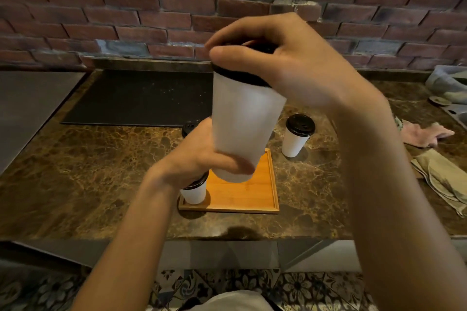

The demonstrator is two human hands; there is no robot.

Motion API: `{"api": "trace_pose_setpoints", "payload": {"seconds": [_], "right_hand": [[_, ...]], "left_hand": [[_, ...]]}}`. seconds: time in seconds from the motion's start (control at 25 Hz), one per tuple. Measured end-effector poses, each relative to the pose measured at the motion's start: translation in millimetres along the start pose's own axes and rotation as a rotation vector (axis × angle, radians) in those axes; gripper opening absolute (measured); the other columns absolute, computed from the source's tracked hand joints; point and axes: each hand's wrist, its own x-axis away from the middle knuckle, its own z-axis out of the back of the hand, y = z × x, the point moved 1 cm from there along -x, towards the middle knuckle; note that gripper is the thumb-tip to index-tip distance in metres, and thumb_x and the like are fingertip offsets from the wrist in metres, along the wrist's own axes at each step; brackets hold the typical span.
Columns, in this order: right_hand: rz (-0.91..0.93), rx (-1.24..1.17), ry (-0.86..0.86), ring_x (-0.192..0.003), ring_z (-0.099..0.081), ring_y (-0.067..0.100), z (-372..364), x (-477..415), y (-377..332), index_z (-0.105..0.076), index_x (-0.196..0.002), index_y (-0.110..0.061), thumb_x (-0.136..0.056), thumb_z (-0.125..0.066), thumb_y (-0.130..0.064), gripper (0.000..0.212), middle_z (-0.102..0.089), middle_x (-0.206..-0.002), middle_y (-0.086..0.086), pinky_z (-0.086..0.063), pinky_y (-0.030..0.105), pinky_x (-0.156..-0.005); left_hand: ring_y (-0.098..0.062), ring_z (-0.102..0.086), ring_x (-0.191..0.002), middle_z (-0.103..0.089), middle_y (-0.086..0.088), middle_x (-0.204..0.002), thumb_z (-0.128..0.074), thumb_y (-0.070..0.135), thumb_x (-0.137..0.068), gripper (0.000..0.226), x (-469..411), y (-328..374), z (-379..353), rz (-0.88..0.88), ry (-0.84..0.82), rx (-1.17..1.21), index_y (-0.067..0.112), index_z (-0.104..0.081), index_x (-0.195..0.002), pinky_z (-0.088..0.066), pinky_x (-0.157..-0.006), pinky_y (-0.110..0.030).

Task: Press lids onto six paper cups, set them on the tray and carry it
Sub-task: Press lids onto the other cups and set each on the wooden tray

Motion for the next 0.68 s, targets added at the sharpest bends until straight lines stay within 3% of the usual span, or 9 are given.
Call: {"api": "trace_pose_setpoints", "payload": {"seconds": [0.12, 0.2, 0.28, 0.36, 0.48, 0.56, 0.68], "right_hand": [[0.136, -0.266, -0.188, -0.11, -0.062, 0.007, 2.0, 2.2, 10.2, -0.058, -0.126, -0.018, -0.089, -0.063, -0.028, 0.039, -0.062, -0.12, -0.001, -0.05, 0.021, -0.086], [0.2, -0.38, -0.239, -0.114, -0.061, 0.016, -4.1, 3.5, 11.3, -0.047, -0.132, -0.016, -0.083, -0.057, -0.027, 0.051, -0.059, -0.124, 0.009, -0.051, 0.028, -0.09], [0.177, -0.41, -0.159, -0.108, -0.064, 0.017, -10.7, 2.7, 7.9, -0.052, -0.128, -0.013, -0.084, -0.064, -0.024, 0.047, -0.063, -0.117, 0.011, -0.053, 0.029, -0.087], [0.114, -0.408, -0.014, -0.102, -0.067, 0.015, -14.5, 2.8, 3.0, -0.059, -0.121, -0.01, -0.086, -0.067, -0.022, 0.038, -0.069, -0.108, 0.007, -0.057, 0.032, -0.085], [-0.001, -0.213, 0.244, -0.099, -0.066, 0.006, -20.1, 2.0, -4.5, -0.062, -0.119, -0.021, -0.084, -0.071, -0.041, 0.041, -0.071, -0.102, -0.006, -0.057, 0.031, -0.085], [-0.085, -0.049, 0.381, -0.098, -0.063, 0.0, -28.6, -0.8, -10.5, -0.063, -0.117, -0.028, -0.082, -0.07, -0.053, 0.044, -0.068, -0.102, -0.013, -0.056, 0.028, -0.084], [-0.181, 0.176, 0.46, -0.098, -0.062, 0.004, -47.4, -6.7, -16.8, -0.064, -0.113, -0.031, -0.084, -0.059, -0.065, 0.045, -0.065, -0.103, -0.015, -0.056, 0.032, -0.083]], "left_hand": [[-0.022, -0.064, -0.099, -0.066, -0.004, -0.109, -0.086, 0.024, -0.059, 0.069, -5.1, 2.5, 4.0, 0.08, -0.32, 0.119, 0.012, -0.057, -0.12, -0.053, -0.083, -0.034], [-0.005, -0.059, -0.112, -0.062, 0.013, -0.123, -0.072, 0.003, -0.06, 0.073, -6.3, 5.2, 2.9, 0.122, -0.617, 0.256, 0.026, -0.056, -0.128, -0.048, -0.091, -0.019], [-0.004, -0.056, -0.116, -0.06, 0.014, -0.127, -0.071, -0.001, -0.06, 0.076, -7.2, -4.6, 10.3, 0.161, -0.64, 0.349, 0.026, -0.056, -0.129, -0.047, -0.094, -0.02], [-0.016, -0.064, -0.103, -0.068, 0.004, -0.112, -0.088, 0.019, -0.057, 0.062, -2.5, 0.9, 11.1, 0.055, -0.342, 0.229, 0.024, -0.067, -0.116, -0.052, -0.087, -0.034], [-0.021, -0.065, -0.099, -0.068, -0.002, -0.106, -0.088, 0.034, -0.057, 0.065, 3.6, -4.7, 8.9, -0.06, -0.04, 0.171, 0.02, -0.063, -0.115, -0.054, -0.081, -0.036], [-0.016, -0.066, -0.097, -0.068, 0.003, -0.103, -0.088, 0.039, -0.049, 0.076, 2.6, 4.1, 4.1, -0.107, 0.233, 0.024, 0.014, -0.057, -0.114, -0.054, -0.076, -0.03], [0.003, -0.065, -0.086, -0.069, 0.023, -0.09, -0.078, 0.03, -0.052, 0.059, 1.3, 4.8, -7.7, -0.199, 0.43, -0.068, 0.022, -0.054, -0.106, -0.051, -0.064, -0.01]]}}
